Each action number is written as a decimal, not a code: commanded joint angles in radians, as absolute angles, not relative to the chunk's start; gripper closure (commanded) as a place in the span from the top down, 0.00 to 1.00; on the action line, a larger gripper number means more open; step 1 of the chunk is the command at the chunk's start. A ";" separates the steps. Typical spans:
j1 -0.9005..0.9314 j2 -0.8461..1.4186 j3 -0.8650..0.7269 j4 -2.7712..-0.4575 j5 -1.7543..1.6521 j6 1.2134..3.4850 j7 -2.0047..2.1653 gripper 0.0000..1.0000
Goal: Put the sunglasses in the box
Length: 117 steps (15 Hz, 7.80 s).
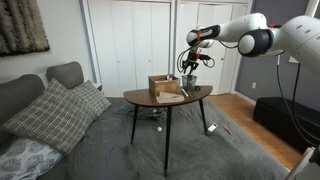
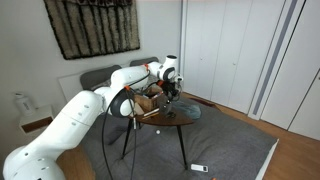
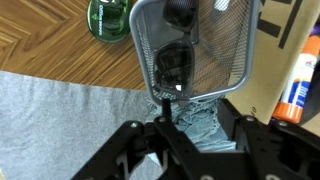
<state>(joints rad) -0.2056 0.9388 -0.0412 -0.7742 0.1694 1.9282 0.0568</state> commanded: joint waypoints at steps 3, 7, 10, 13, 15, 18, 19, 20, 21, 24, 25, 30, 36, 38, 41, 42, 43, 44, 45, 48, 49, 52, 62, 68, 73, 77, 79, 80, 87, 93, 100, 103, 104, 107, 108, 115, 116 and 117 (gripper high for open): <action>-0.208 0.962 -0.049 -0.710 0.165 1.874 0.076 0.38; -0.207 0.970 -0.054 -0.702 0.162 1.859 0.072 0.36; -0.207 0.973 -0.058 -0.699 0.162 1.853 0.071 0.34; -0.206 0.974 -0.060 -0.699 0.162 1.853 0.069 0.25; -0.206 0.974 -0.061 -0.698 0.162 1.854 0.068 0.20; -0.205 0.974 -0.061 -0.698 0.160 1.856 0.064 0.18; -0.205 0.974 -0.061 -0.698 0.160 1.857 0.062 0.14; -0.204 0.974 -0.061 -0.698 0.160 1.857 0.061 0.11; -0.204 0.972 -0.061 -0.698 0.158 1.857 0.060 0.07; -0.202 0.967 -0.060 -0.700 0.158 1.856 0.056 0.08; -0.202 0.964 -0.060 -0.702 0.157 1.857 0.054 0.08; -0.202 0.946 -0.060 -0.703 0.159 1.849 0.053 0.08; -0.198 0.923 -0.068 -0.698 0.146 1.827 0.052 0.07; -0.197 0.909 -0.069 -0.703 0.144 1.831 0.049 0.07; -0.195 0.885 -0.071 -0.704 0.140 1.828 0.048 0.07; -0.195 0.876 -0.071 -0.706 0.139 1.825 0.049 0.07; -0.194 0.867 -0.072 -0.708 0.136 1.828 0.049 0.07; -0.194 0.859 -0.073 -0.709 0.134 1.831 0.048 0.07; -0.193 0.849 -0.073 -0.710 0.132 1.832 0.048 0.07; -0.190 0.824 -0.071 -0.713 0.131 1.834 0.045 0.07; -0.189 0.815 -0.070 -0.714 0.132 1.834 0.044 0.07; -0.180 0.794 -0.070 -0.715 0.131 1.831 0.045 0.08; -0.129 0.776 -0.045 -0.690 0.160 1.731 0.077 0.08; -0.114 0.811 -0.012 -0.650 0.209 1.708 0.186 0.08; -0.113 0.848 0.012 -0.627 0.260 1.724 0.326 0.07; -0.115 0.905 0.027 -0.593 0.307 1.767 0.467 0.07; -0.116 0.935 0.031 -0.576 0.326 1.795 0.531 0.07; -0.119 0.952 0.033 -0.566 0.335 1.813 0.565 0.07; -0.153 1.046 0.038 -0.520 0.393 1.913 0.792 0.07; -0.160 1.097 0.050 -0.500 0.433 1.981 0.944 0.06; -0.154 1.133 0.055 -0.494 0.422 2.042 1.074 0.06; -0.156 1.142 0.054 -0.494 0.416 2.061 1.099 0.34; -0.156 1.143 0.055 -0.492 0.416 2.066 1.101 0.32; -0.154 1.136 0.053 -0.491 0.409 2.071 1.090 0.44; -0.154 1.132 0.052 -0.490 0.405 2.070 1.083 0.52; -0.148 1.116 0.037 -0.477 0.378 2.061 1.026 1.00; -0.147 1.110 0.035 -0.476 0.371 2.051 1.002 1.00; -0.146 1.100 0.033 -0.475 0.359 2.031 0.959 1.00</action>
<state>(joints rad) -0.1542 1.1130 0.0435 -0.4972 0.3923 2.0654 1.0208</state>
